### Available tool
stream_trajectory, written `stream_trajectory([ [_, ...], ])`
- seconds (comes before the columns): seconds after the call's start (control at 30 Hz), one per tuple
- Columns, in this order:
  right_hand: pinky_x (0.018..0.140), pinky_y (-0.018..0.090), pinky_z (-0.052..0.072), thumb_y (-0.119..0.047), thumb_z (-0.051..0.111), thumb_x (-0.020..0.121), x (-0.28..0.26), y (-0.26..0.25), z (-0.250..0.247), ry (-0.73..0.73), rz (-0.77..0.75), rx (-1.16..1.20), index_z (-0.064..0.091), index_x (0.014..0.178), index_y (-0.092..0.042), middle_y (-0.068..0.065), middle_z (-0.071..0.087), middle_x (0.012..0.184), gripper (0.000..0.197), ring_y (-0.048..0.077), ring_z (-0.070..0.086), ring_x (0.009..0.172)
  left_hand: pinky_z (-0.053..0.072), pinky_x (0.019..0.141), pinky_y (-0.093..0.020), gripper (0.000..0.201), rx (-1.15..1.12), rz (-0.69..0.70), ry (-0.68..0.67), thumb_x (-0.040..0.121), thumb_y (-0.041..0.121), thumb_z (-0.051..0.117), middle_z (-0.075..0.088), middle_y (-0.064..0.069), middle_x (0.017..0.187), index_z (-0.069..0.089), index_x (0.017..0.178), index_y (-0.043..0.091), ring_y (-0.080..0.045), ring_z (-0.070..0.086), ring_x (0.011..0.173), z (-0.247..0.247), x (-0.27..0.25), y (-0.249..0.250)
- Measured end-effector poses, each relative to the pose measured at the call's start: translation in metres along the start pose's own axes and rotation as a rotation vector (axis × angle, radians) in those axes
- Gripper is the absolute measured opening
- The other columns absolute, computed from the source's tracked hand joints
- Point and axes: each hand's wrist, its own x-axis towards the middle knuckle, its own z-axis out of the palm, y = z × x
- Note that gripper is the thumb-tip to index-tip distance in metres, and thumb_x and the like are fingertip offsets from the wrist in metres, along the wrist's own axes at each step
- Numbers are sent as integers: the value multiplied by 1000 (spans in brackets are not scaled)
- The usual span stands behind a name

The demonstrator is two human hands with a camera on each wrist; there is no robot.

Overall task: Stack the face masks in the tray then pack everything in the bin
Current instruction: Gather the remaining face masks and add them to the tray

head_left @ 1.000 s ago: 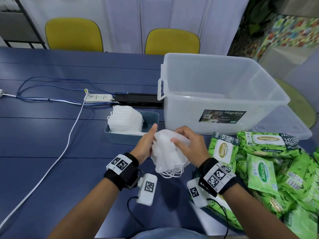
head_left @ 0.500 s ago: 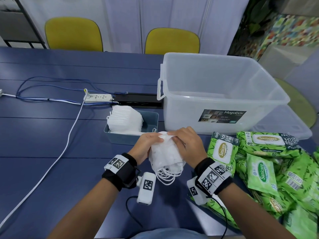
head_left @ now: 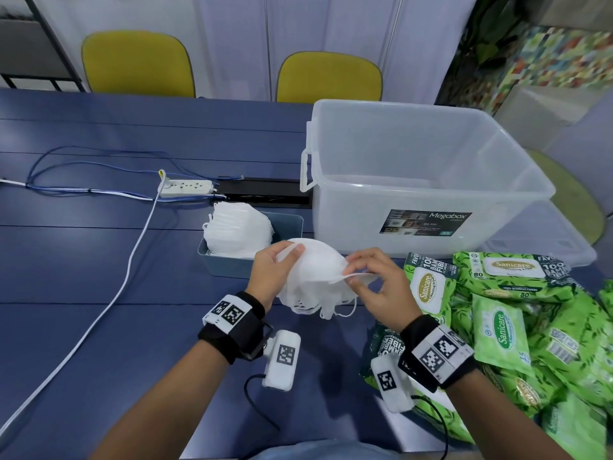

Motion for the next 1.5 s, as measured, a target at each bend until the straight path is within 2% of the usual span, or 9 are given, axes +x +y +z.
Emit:
stream_trajectory([
  [0.27,89,4,35,-11,75,80,11,-5,20,0,122,-84,74,87,-15,-4,56,105,9,-2,54,99,52,69,-25,4,13,78,-112,85,10,68,67,-2,84,67,86,15,-7,62,75,6,-5,-3],
  [0.4,79,2,36,-9,74,80,15,-5,25,87,159,-84,74,88,-11,-17,54,92,8,-8,54,88,53,83,-28,44,-48,120,-187,76,7,72,64,-2,111,58,116,19,-12,62,98,-1,-4,-8],
  [0.53,77,2,36,-10,73,81,17,-4,26,113,222,-47,73,89,-11,-18,56,91,8,-6,56,87,57,74,-31,59,-136,155,-144,86,-10,58,62,0,106,37,133,20,-15,65,83,2,-6,-6],
  [0.77,84,5,36,-14,69,86,26,0,12,165,276,-25,73,90,-9,-5,60,97,8,7,57,93,51,80,-29,20,6,216,-118,90,8,54,62,4,107,60,102,22,-16,58,93,2,0,-9],
  [0.87,85,16,39,-15,66,89,31,-2,9,175,294,-10,73,94,-7,-2,59,99,12,11,57,95,49,82,-20,24,13,155,-141,99,4,41,64,1,108,65,100,11,-13,58,96,4,-1,-6],
  [1.03,78,12,39,-16,59,93,36,-4,17,149,330,1,71,101,-1,0,57,101,20,11,54,95,51,85,-27,20,-105,27,-180,95,15,50,69,-4,105,68,102,9,-14,62,96,8,-2,-2],
  [1.17,77,0,37,-14,56,95,40,-7,25,130,308,27,70,102,0,2,57,102,21,11,55,93,48,63,-14,17,-15,86,-195,93,10,55,65,-1,89,63,108,7,-7,59,76,8,-5,-4],
  [1.33,80,-2,34,-16,55,96,39,-4,21,184,243,-10,70,106,-2,-2,54,104,23,-5,51,93,45,60,-17,13,28,115,-158,88,9,64,63,11,72,59,76,10,-4,55,65,5,-2,-5],
  [1.5,83,3,39,-19,56,95,30,5,15,222,246,-3,70,111,-8,-4,56,110,24,5,54,102,42,69,-30,28,-36,73,-73,90,19,64,55,1,73,53,64,18,-16,50,72,5,0,-6],
])
